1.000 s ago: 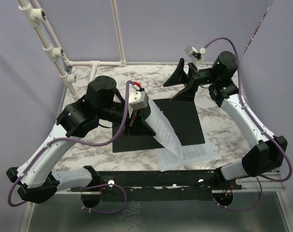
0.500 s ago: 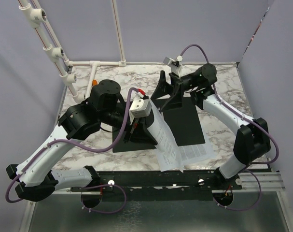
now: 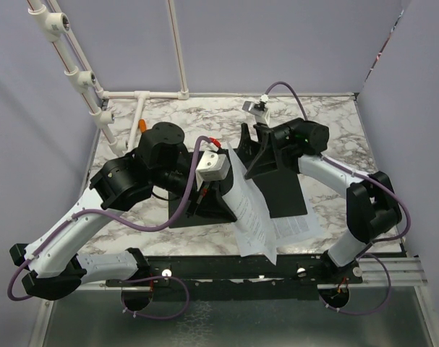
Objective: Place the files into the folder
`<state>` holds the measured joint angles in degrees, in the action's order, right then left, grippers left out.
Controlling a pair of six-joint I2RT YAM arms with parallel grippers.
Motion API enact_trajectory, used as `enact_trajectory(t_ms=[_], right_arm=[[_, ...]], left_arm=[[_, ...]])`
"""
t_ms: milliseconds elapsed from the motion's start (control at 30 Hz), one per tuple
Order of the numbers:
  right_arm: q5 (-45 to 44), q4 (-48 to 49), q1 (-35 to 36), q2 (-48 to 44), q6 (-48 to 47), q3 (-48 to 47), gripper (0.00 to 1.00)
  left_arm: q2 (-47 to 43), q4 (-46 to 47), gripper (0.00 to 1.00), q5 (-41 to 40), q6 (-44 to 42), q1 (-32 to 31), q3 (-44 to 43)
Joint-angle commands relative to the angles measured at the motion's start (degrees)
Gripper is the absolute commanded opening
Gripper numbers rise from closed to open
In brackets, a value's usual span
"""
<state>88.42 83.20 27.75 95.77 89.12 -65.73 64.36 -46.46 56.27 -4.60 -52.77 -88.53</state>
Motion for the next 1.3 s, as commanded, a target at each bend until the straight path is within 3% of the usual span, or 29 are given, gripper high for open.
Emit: enact_trajectory(t_ms=[0,233,433,567,633,733,800,867,1267], right_arm=[[0.77,16.34,0.46,-5.99,3.48,2.17,0.96],[-0.09,16.30,0.73,-12.34,3.75,5.26,0.89],[0.53,11.87,0.65,-17.66,1.05,6.87,0.77],[1.45,-3.12,0.64,-22.55,-11.48,8.71,0.68],[1.73,-15.63,0.64,-25.90,-21.36,9.25,0.65],[2.09,-45.72,0.67,-31.20,-45.42,6.95,0.64],[2.23,-72.55,0.64,-33.35,-66.27,2.10,0.63],[3.82,-88.30,0.64,-33.26,-77.99,-2.32,0.59],[2.12,-92.22,0.64,-36.74,-77.85,-0.20,0.53]], left_arm=[[-0.98,-1.00,0.00,-0.87,-2.48,-0.42,0.90],[-0.69,-2.22,0.00,-2.77,-3.21,-0.41,0.36],[-1.32,-3.26,0.00,-5.46,-3.36,-0.37,0.64],[-2.45,-3.22,0.00,-7.45,-2.70,-0.32,0.73],[-3.38,-2.79,0.00,-8.99,-1.95,-0.36,0.97],[-4.48,-2.26,0.00,-10.49,-0.87,-0.33,1.40],[-4.76,-2.29,0.00,-11.29,-0.34,-0.35,1.79],[-4.67,-2.24,0.00,-11.71,0.08,-0.34,2.20],[-5.81,-0.36,0.00,-18.04,2.54,-0.34,2.99]])
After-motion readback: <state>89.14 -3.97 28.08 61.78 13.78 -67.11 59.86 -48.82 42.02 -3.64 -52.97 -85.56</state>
